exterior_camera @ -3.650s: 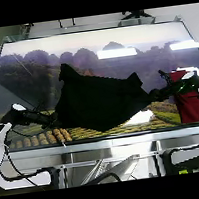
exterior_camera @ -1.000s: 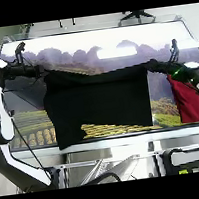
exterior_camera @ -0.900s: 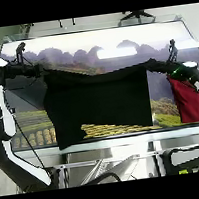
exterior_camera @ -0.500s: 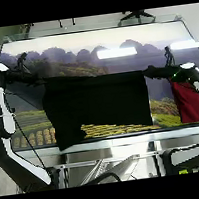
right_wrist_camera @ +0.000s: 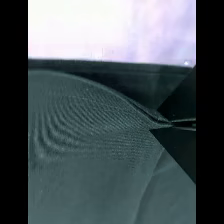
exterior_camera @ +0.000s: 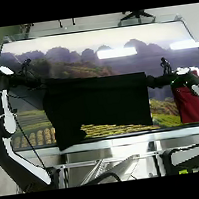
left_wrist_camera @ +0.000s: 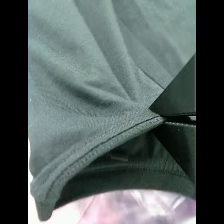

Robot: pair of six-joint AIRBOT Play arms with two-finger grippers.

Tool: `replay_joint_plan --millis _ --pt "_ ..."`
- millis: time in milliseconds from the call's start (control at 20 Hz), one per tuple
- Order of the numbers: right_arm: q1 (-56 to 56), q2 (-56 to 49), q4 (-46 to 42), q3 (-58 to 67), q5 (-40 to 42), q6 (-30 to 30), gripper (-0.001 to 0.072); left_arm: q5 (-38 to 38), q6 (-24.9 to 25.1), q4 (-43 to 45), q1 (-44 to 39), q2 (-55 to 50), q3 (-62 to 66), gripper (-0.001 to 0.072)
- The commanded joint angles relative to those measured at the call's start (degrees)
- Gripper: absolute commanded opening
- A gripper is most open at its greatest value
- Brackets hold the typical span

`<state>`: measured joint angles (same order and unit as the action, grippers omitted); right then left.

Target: Fold the shirts.

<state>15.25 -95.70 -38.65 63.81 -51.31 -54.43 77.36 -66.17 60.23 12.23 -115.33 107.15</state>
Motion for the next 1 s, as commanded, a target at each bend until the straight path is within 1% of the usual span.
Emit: replay_joint_plan --millis 0,150,350,400,450,500,550,600,650,750,850,900,950 --pt "-0.7 -0.4 -1.3 -0.2 1.6 -0.5 0.0018 -2.4 0.1 1.9 -0.2 0.0 -0.2 0.0011" --pt "-1.4 -0.4 -1.3 -0.2 3.0 -0.5 0.0018 -3.3 0.2 1.7 -0.2 0.0 -0.2 0.0012" --pt "-1.9 -0.4 -1.3 -0.2 3.3 -0.5 0.0021 -4.1 1.9 1.6 -2.1 0.0 -0.1 0.0013" --pt "-1.8 -0.3 -1.2 -0.2 2.8 -0.5 0.0102 -4.1 1.9 1.6 -2.6 0.0 -0.1 0.0027" --pt "-1.7 -0.1 -1.3 0.0 1.8 -0.5 0.0186 -3.7 1.8 1.6 -2.9 0.0 0.4 0.0362" --pt "-1.5 0.6 -1.3 0.1 1.1 -0.5 0.0186 -3.0 1.7 1.7 -3.0 0.0 1.2 0.0639" --pt "-1.1 1.4 -1.3 0.3 0.1 -0.5 0.0191 -1.2 1.4 1.7 -3.0 0.0 2.7 0.0669" --pt "-0.5 2.7 -1.7 0.7 -1.5 -0.5 0.0314 1.2 1.0 1.8 -2.9 0.0 4.8 0.0669" --pt "0.2 4.3 -2.7 1.1 -3.2 -1.8 0.0372 4.3 -0.6 1.8 -2.4 0.0 7.4 0.0669" --pt "2.3 8.7 -9.2 1.6 -6.9 -6.9 0.0372 11.3 -5.1 1.8 -0.9 0.7 11.4 0.0668" --pt "4.0 13.1 -20.3 0.6 -11.5 -14.3 0.0372 16.3 -8.5 1.8 1.3 4.2 6.9 0.0668" --pt "4.6 15.3 -23.7 -1.4 -13.9 -16.0 0.0372 17.9 -9.3 1.8 2.1 6.9 2.0 0.0666" --pt "5.0 17.6 -24.9 -4.7 -15.3 -16.3 0.0372 18.3 -10.1 1.8 3.1 10.4 -4.8 0.0589"
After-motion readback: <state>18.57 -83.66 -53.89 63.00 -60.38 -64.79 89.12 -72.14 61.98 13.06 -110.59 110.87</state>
